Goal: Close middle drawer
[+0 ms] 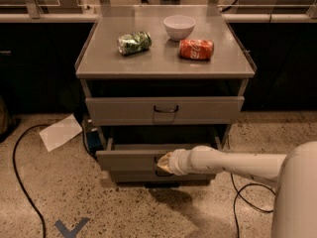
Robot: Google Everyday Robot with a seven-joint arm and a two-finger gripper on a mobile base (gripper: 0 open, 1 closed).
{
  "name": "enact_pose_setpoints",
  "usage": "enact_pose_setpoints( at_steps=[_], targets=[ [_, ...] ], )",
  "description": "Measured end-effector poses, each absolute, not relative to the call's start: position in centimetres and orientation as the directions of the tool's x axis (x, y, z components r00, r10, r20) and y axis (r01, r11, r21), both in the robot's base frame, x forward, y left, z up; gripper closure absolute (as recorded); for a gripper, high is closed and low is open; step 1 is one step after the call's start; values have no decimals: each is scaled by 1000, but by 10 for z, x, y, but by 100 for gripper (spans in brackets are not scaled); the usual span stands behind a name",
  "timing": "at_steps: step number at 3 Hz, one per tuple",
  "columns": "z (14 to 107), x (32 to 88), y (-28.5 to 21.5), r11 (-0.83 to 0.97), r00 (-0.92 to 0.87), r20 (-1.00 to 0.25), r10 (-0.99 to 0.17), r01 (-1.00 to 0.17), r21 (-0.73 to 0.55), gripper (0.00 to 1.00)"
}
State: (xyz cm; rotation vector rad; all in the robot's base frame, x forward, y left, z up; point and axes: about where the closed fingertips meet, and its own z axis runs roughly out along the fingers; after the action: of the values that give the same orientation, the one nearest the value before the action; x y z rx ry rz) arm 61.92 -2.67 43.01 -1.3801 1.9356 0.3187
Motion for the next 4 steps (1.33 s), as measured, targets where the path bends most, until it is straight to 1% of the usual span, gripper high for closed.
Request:
enact_pose_setpoints(
  at_steps=[1,2,3,4],
  targets=[
    [439,657,-34,382,-113,-650,-752,-878,-289,100],
    [437,657,-32,381,-114,-650,-752,-879,-286,100],
    [434,687,-36,391,-96,-637,-765,-855,-340,100],
    [434,687,-36,391,-96,-637,-765,-855,-341,100]
  ],
)
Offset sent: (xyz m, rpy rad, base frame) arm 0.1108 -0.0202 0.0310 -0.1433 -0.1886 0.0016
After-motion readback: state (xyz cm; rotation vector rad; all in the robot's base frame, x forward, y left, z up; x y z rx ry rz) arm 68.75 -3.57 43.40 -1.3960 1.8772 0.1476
